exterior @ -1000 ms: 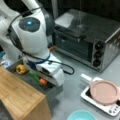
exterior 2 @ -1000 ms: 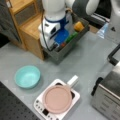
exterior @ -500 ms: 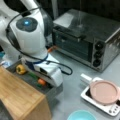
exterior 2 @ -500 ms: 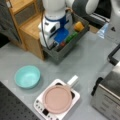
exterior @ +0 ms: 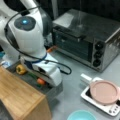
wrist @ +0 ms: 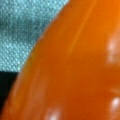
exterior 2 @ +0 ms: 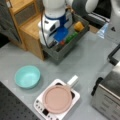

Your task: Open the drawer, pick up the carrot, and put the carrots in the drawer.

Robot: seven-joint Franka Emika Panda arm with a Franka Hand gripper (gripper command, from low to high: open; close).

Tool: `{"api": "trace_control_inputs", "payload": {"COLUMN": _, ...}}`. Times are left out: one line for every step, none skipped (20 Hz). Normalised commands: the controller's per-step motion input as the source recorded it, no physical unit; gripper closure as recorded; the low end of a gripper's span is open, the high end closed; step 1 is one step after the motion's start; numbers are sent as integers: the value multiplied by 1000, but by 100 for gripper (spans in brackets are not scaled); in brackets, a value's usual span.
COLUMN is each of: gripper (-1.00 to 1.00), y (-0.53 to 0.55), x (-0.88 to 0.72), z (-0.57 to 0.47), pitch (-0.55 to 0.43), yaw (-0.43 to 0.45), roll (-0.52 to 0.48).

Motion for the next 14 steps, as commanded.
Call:
{"api": "trace_control_inputs", "payload": {"gripper": 100, "y": 89, "x": -219, "z": -58, "pitch": -189, "yaw": -71, "roll": 93}}
{"api": "trace_control_inputs", "payload": {"gripper": 100, "y": 92, "x": -218, "z": -60, "pitch": -189, "yaw": -71, "roll": 93}}
{"api": "trace_control_inputs", "payload": {"gripper": 100, "y": 95, "x": -217, "z": -66, "pitch": -190, "yaw": -72, "roll": 93}}
{"api": "trace_control_inputs", "payload": {"gripper": 100, "y": 97, "x": -217, "z": -72, "pitch": -186, "yaw": -70, "roll": 97}}
{"api": "trace_control_inputs", "payload": {"gripper": 100, "y": 99, "x": -217, "z": -75, "pitch": -185, "yaw": -71, "roll": 98}}
{"api": "trace_control_inputs", "payload": {"gripper": 100, "y": 98, "x": -220, "z": -73, "pitch": -177, "yaw": -69, "roll": 99}}
{"api": "trace_control_inputs", "payload": {"gripper": 100, "y": 94, "x": -223, "z": -68, "pitch": -172, "yaw": -67, "roll": 100}}
{"api": "trace_control_inputs", "payload": {"gripper": 100, "y": 90, "x": -228, "z": -63, "pitch": -166, "yaw": -67, "roll": 100}}
{"api": "trace_control_inputs", "payload": {"gripper": 100, "y": 86, "x": -232, "z": -56, "pitch": -167, "yaw": -68, "roll": 91}}
{"api": "trace_control_inputs", "payload": {"gripper": 100, "y": 83, "x": -235, "z": -51, "pitch": -164, "yaw": -67, "roll": 86}}
{"api": "trace_control_inputs", "payload": {"gripper": 100, "y": 80, "x": -236, "z": -47, "pitch": -156, "yaw": -66, "roll": 86}}
{"api": "trace_control_inputs", "payload": {"gripper": 100, "y": 77, "x": -237, "z": -43, "pitch": -149, "yaw": -65, "roll": 87}}
{"api": "trace_control_inputs", "payload": {"gripper": 100, "y": 76, "x": -237, "z": -43, "pitch": -147, "yaw": -64, "roll": 87}}
{"api": "trace_control_inputs", "payload": {"gripper": 100, "y": 75, "x": -234, "z": -41, "pitch": -141, "yaw": -63, "roll": 84}}
